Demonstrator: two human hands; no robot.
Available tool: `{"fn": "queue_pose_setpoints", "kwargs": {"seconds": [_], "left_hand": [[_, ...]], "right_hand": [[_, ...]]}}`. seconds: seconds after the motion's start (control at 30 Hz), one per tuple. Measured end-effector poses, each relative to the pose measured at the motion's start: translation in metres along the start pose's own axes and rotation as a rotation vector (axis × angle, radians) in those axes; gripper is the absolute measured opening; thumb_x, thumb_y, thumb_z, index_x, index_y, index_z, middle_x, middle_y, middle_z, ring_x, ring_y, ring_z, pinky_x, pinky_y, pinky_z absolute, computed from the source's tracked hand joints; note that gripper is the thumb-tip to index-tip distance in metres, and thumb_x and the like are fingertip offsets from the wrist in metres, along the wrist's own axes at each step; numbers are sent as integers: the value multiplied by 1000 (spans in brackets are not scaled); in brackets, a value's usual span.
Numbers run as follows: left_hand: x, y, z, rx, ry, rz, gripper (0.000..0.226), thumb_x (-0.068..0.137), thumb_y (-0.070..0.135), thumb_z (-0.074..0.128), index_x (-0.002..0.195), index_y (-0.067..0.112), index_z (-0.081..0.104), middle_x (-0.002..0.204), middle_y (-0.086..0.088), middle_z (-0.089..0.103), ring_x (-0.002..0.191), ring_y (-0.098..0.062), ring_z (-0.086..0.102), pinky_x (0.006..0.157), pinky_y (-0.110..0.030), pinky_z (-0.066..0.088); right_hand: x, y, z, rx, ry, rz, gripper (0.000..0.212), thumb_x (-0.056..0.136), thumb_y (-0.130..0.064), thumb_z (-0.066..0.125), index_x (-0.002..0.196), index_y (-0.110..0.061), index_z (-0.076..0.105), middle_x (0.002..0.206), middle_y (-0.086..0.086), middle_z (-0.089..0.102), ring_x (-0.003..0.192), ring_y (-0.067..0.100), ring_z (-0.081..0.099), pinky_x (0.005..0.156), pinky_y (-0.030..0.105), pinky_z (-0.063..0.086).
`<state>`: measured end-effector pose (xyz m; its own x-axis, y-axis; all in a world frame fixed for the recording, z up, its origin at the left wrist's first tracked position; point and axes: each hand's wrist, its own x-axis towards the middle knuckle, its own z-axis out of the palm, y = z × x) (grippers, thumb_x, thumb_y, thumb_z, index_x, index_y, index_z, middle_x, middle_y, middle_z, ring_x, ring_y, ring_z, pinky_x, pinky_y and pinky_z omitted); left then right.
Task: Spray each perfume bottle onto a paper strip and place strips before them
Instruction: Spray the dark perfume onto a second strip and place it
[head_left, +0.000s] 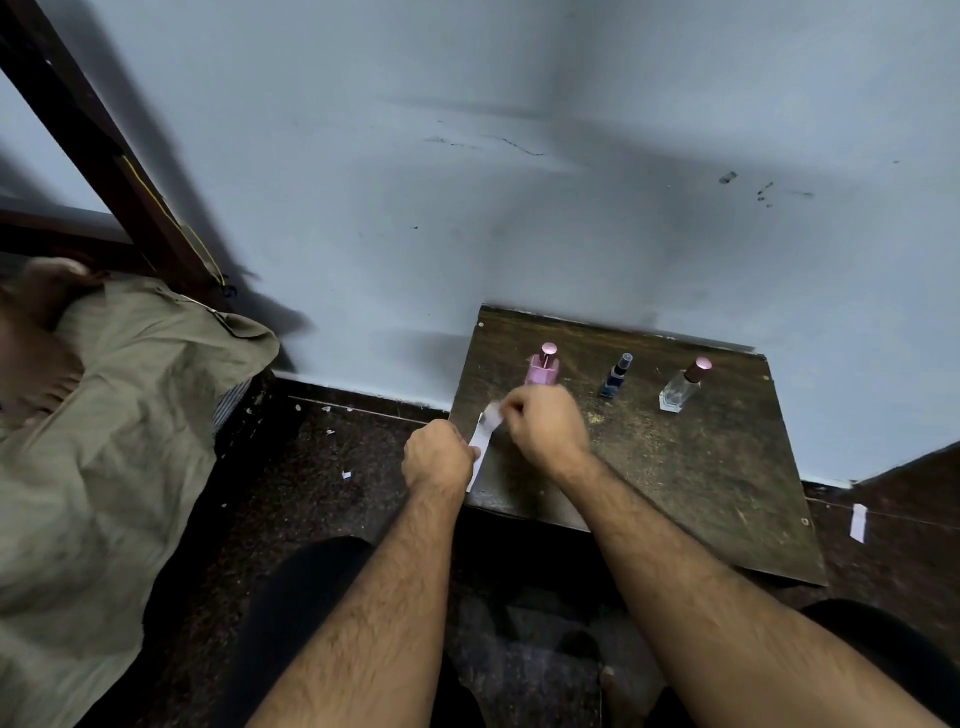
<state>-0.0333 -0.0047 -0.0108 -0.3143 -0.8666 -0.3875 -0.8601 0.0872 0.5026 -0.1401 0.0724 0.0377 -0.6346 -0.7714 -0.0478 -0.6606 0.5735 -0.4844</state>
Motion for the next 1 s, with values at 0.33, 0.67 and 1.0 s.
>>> {"fn": "queue_pose_setpoints", "kwargs": {"seconds": [0.33, 0.67, 1.0], "left_hand": [[-1, 2, -1, 16, 1, 5, 22, 80, 40, 76, 90, 21, 72, 83, -1, 74, 89, -19, 68, 70, -30, 52], [-5, 5, 0, 60, -10, 36, 23, 84, 32, 75, 99, 15, 73, 100, -7, 72, 99, -25, 66, 77, -34, 52], [6, 8, -8, 71, -89, 18, 29, 78, 39, 77, 96, 17, 73, 94, -5, 74, 101, -24, 66, 77, -31, 53]], "right_hand": [[-9, -9, 0, -79, -48, -18, 15, 90, -19, 58, 88, -19, 73, 88, -1, 71, 75, 20, 61, 66, 26, 44], [18, -12, -29, 2, 164, 26, 16, 92, -24, 60, 91, -18, 75, 87, 0, 73, 76, 18, 64, 70, 25, 49], [-5, -3, -2, -39, -20, 17, 14, 92, -22, 60, 92, -18, 73, 89, 3, 72, 76, 19, 62, 71, 28, 50]]}}
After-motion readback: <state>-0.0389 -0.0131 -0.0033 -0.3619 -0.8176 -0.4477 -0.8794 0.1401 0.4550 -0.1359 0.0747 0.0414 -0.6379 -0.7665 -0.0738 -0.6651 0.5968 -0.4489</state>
